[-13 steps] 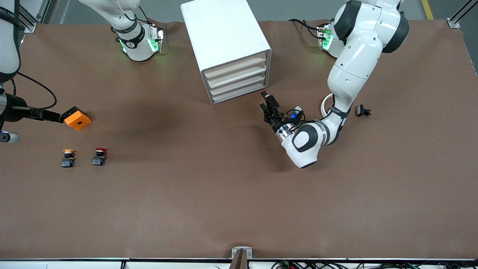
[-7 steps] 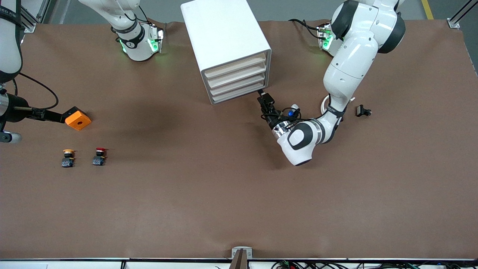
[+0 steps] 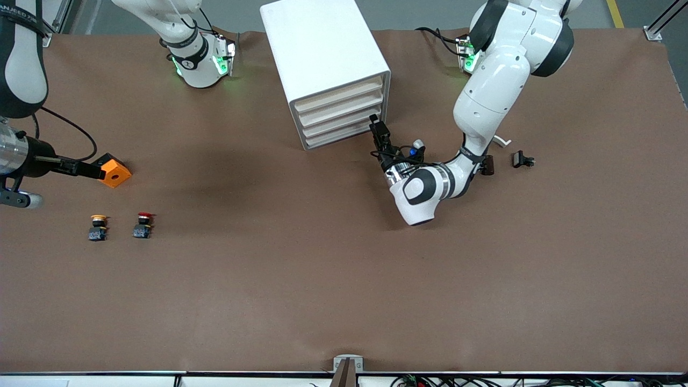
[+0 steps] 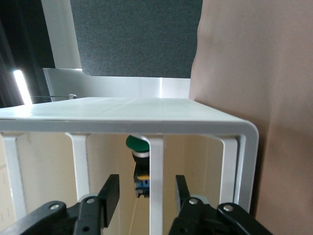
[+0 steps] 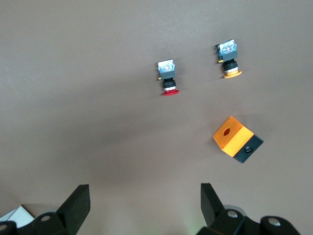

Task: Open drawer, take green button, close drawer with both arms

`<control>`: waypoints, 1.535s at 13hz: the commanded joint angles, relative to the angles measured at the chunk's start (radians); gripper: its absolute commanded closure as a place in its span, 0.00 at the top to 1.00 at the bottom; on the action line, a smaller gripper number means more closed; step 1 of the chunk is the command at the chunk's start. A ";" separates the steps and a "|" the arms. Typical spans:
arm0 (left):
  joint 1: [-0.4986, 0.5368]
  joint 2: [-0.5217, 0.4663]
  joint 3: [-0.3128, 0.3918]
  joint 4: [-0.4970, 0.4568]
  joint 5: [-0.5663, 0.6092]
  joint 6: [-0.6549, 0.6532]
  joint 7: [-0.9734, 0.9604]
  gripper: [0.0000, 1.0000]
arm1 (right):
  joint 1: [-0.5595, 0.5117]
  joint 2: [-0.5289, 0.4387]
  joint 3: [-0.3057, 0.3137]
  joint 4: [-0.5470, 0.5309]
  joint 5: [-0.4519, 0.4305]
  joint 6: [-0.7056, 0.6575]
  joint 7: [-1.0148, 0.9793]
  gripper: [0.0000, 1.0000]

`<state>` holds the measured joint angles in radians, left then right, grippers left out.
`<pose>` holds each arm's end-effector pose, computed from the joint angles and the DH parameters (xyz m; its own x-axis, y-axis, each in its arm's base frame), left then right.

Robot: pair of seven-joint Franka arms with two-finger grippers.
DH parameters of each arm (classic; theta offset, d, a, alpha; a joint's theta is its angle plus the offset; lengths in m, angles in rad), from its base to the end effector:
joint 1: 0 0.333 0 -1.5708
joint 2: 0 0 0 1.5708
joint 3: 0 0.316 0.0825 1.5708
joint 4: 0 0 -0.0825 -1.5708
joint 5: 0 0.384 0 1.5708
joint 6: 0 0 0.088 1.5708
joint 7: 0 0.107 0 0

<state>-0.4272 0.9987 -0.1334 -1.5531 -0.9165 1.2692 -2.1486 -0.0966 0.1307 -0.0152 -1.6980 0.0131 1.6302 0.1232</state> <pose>0.4273 -0.3812 0.0899 -0.3576 0.9329 0.0434 -0.0214 0.0383 -0.9990 0.5771 -0.0630 0.4951 0.9526 -0.2316 -0.1970 -0.2336 -0.9722 0.0136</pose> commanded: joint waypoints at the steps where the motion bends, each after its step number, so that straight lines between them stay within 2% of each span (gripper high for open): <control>1: -0.010 -0.005 0.006 -0.028 0.010 -0.030 -0.014 0.50 | 0.028 -0.025 0.000 -0.012 0.005 -0.006 0.068 1.00; 9: -0.044 -0.005 0.005 -0.047 0.047 -0.034 -0.016 0.46 | 0.153 -0.022 -0.002 -0.009 0.004 0.002 0.307 1.00; 12: -0.048 -0.003 0.005 -0.041 0.047 -0.033 -0.016 0.33 | 0.210 -0.020 -0.002 -0.008 0.004 0.000 0.455 1.00; 15: -0.048 -0.005 0.006 -0.036 0.048 -0.033 -0.016 0.21 | 0.238 -0.019 -0.002 -0.008 0.004 -0.001 0.503 1.00; 17: -0.047 -0.005 0.012 -0.033 0.050 -0.033 -0.016 0.16 | 0.238 -0.019 -0.002 -0.008 0.004 -0.001 0.503 1.00; 20: -0.045 -0.006 0.026 -0.027 0.050 -0.033 -0.016 0.15 | 0.238 -0.019 -0.002 -0.008 0.004 -0.003 0.503 1.00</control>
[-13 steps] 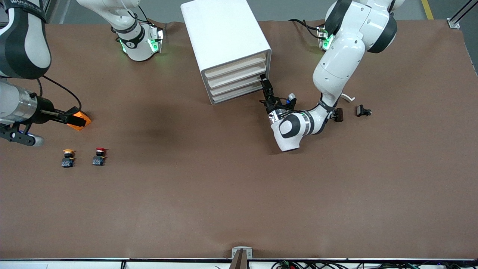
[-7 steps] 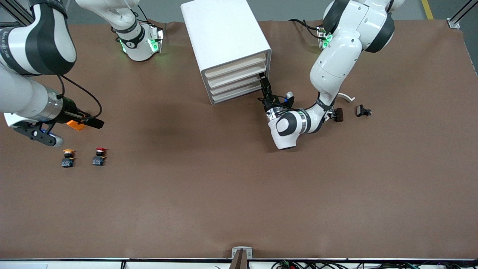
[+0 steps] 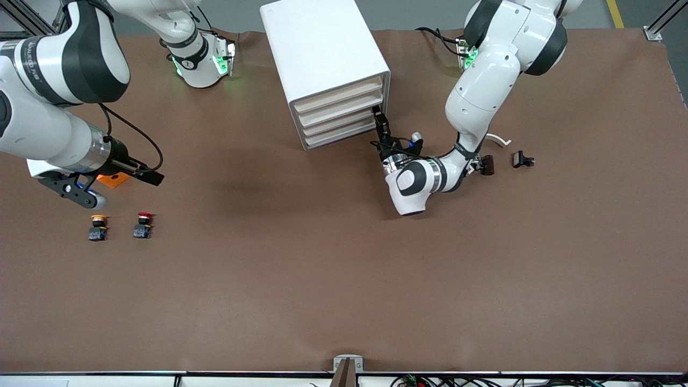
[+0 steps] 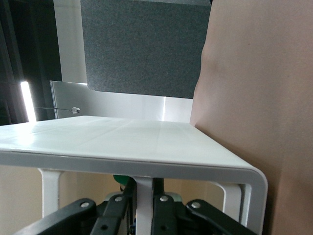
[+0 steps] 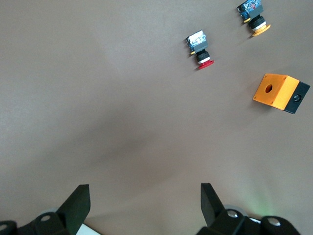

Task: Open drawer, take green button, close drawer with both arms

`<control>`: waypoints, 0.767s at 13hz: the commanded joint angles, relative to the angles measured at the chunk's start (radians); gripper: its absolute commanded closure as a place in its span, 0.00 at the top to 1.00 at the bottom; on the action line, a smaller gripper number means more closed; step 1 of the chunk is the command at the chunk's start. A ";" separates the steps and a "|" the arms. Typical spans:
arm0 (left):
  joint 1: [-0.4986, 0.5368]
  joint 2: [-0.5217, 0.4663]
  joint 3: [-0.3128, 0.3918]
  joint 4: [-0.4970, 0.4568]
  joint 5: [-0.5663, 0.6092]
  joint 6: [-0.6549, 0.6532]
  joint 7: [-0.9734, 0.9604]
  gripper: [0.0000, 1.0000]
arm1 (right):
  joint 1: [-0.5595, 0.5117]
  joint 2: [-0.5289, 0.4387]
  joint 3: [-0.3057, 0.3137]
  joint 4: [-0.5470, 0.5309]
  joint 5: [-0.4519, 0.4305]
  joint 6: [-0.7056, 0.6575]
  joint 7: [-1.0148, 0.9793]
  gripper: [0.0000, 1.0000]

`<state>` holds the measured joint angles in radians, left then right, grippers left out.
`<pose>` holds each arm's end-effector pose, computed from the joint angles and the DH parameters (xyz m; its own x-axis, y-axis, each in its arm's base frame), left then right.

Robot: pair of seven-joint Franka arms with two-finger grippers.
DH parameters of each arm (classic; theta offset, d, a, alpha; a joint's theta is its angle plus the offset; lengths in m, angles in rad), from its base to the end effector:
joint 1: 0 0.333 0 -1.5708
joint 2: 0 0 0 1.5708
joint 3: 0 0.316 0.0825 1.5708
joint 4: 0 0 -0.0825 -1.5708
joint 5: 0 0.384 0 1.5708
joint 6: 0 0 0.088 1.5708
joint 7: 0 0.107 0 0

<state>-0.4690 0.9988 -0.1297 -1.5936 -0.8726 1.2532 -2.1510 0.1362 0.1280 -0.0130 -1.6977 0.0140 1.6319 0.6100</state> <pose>0.3958 -0.3854 0.0785 -0.2714 0.9582 0.0907 -0.0483 0.0806 -0.9956 0.5757 0.0731 0.4970 0.8668 -0.4708 -0.1647 -0.4600 -0.8822 0.1006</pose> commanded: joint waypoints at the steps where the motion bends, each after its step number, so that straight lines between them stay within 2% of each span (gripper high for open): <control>1: -0.002 -0.008 0.022 0.014 0.006 -0.017 -0.013 0.15 | 0.009 -0.016 -0.004 -0.005 0.003 -0.004 0.017 1.00; 10: 0.026 -0.020 0.065 0.041 0.007 -0.018 -0.013 0.15 | 0.013 -0.016 -0.004 -0.002 0.003 -0.003 0.016 1.00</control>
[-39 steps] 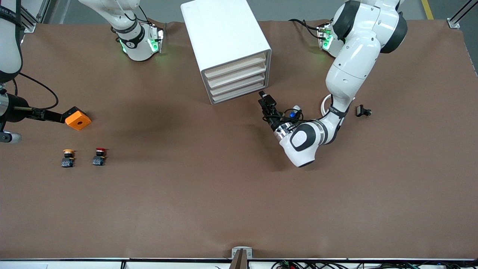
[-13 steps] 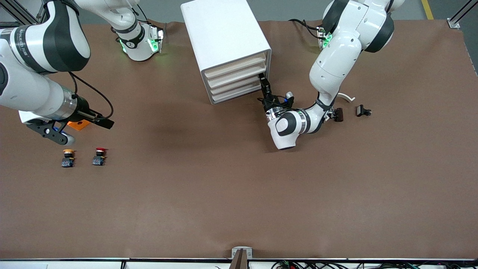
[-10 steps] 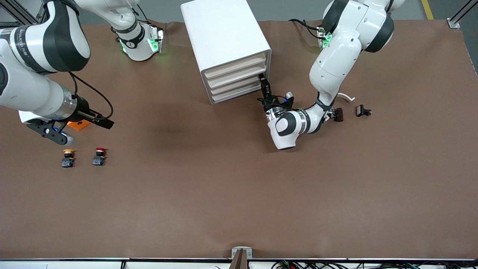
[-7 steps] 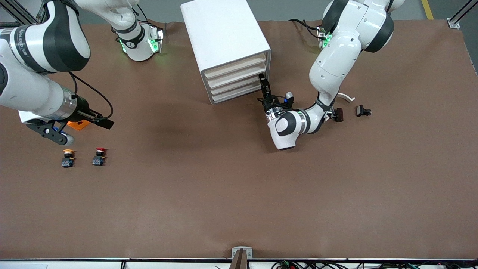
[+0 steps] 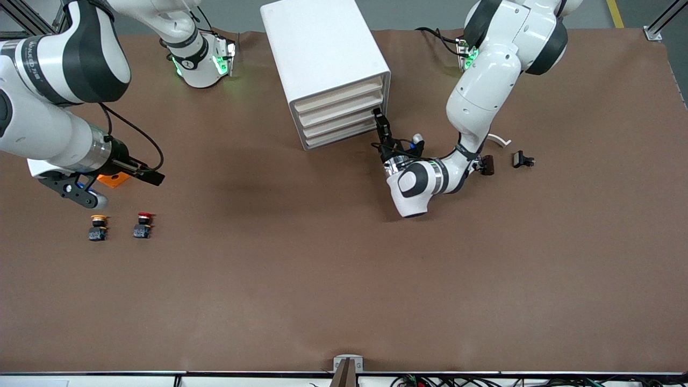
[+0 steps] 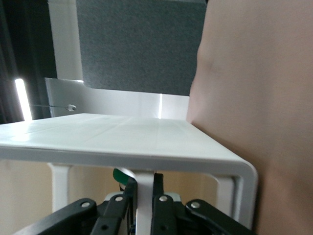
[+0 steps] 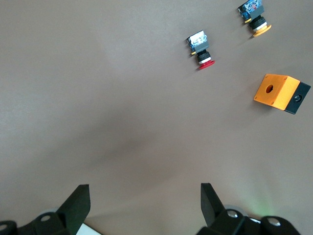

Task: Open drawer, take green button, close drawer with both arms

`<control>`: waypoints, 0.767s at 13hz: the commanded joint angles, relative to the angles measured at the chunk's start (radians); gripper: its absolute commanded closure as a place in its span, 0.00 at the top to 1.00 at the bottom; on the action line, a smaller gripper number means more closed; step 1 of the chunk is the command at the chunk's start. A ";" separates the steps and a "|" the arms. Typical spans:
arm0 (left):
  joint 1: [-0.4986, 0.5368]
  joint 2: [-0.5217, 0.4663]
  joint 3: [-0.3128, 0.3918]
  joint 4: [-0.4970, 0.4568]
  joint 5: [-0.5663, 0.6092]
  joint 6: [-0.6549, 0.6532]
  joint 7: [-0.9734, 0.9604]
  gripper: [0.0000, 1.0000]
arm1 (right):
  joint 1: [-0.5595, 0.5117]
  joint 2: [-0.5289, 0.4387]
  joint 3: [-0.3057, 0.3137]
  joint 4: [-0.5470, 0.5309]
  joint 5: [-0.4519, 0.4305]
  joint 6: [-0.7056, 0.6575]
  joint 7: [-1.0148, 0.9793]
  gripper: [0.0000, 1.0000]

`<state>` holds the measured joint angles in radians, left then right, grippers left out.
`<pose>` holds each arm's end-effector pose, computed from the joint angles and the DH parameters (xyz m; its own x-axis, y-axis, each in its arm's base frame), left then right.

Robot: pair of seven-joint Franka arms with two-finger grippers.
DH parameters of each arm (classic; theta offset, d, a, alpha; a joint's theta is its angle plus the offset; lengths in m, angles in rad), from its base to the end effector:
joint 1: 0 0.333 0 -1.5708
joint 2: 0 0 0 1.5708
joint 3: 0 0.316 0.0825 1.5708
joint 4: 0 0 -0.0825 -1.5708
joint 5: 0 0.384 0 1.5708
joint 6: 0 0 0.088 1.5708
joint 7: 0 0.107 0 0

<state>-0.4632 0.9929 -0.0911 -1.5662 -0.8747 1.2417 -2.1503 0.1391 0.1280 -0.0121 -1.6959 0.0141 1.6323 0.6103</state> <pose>0.4189 -0.3724 0.0842 -0.2989 0.9501 0.0890 -0.0174 0.0878 -0.9960 0.5757 0.0753 0.4978 0.8687 -0.4677 -0.1630 -0.4572 -0.8838 0.0992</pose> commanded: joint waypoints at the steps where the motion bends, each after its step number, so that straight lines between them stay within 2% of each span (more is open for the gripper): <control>1: 0.032 -0.016 0.027 0.023 0.008 -0.007 -0.014 0.15 | 0.010 -0.016 -0.005 -0.004 0.003 -0.003 0.016 1.00; 10: 0.132 -0.022 0.028 0.072 0.031 -0.007 -0.029 0.15 | 0.017 -0.016 -0.005 -0.004 0.003 0.000 0.028 1.00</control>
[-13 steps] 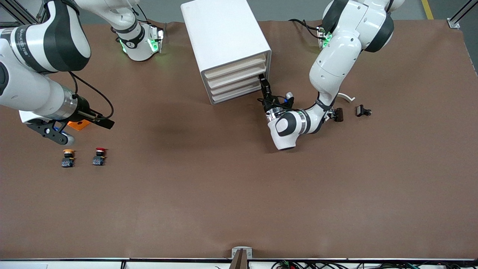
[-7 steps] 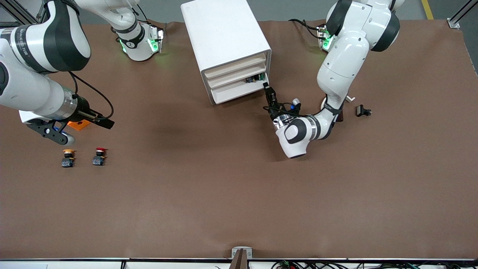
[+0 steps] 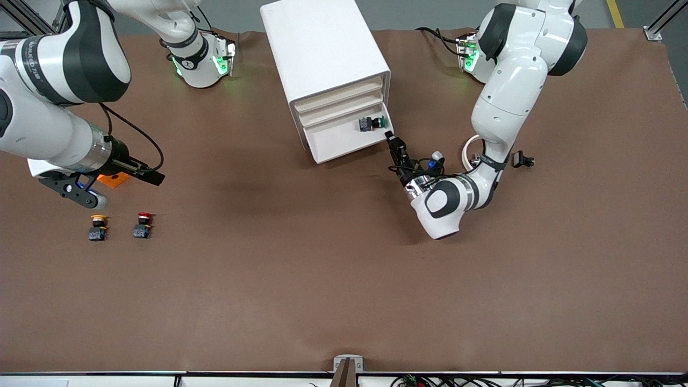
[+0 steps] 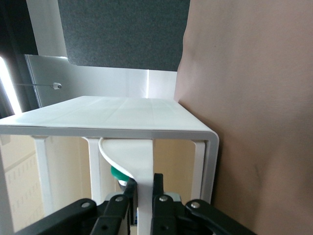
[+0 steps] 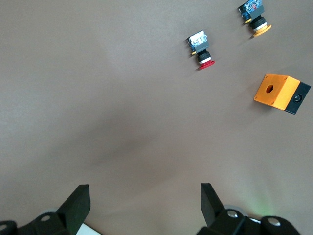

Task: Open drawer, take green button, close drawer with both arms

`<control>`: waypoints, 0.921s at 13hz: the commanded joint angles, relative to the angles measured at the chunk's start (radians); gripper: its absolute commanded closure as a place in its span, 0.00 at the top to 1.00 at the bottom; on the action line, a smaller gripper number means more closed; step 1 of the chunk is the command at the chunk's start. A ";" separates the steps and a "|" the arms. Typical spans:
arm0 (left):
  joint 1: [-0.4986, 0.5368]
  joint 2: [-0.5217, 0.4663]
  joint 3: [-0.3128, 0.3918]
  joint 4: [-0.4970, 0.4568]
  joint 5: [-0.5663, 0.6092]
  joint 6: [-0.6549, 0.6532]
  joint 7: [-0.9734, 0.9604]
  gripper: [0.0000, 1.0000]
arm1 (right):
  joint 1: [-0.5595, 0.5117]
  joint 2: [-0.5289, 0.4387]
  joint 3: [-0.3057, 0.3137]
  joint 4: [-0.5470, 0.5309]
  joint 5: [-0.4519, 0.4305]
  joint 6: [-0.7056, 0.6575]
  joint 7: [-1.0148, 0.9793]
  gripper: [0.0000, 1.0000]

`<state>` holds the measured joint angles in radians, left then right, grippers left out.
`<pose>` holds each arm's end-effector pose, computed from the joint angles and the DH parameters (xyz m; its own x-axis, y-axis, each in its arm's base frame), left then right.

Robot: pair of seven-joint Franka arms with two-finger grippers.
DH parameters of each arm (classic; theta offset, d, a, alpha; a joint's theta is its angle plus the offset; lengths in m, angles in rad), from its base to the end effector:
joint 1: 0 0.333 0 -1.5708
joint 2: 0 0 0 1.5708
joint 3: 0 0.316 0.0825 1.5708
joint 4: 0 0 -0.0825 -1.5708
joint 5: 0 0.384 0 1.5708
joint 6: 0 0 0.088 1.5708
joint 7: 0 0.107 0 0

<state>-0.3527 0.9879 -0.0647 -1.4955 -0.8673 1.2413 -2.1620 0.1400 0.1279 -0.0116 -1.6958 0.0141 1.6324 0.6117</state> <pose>0.4881 -0.3203 0.1012 -0.4197 0.9054 0.0640 0.0459 0.0916 -0.9947 0.5756 0.0761 0.4979 0.8688 -0.4677 -0.1626 -0.4572 -0.8838 0.0992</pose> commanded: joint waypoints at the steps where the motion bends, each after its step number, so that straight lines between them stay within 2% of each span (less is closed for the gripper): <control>1: 0.030 -0.015 0.002 0.015 0.033 -0.006 -0.018 0.15 | 0.010 -0.014 -0.005 -0.002 0.003 0.010 0.036 1.00; 5: 0.064 -0.014 0.009 0.043 0.039 -0.006 -0.018 0.16 | 0.015 -0.014 -0.007 0.016 0.003 0.041 0.078 1.00; 7: 0.066 -0.014 0.025 0.050 0.039 -0.006 -0.018 0.16 | 0.059 -0.024 -0.004 0.019 0.003 0.040 0.228 1.00; 12: 0.073 -0.012 0.060 0.073 0.037 -0.006 -0.016 0.16 | 0.271 -0.022 -0.004 0.050 0.006 0.069 0.779 1.00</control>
<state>-0.2934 0.9879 -0.0268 -1.4303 -0.8601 1.2569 -2.1677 0.3489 0.1053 -0.0050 -1.6627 0.0169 1.6835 1.2392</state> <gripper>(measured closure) 0.837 0.000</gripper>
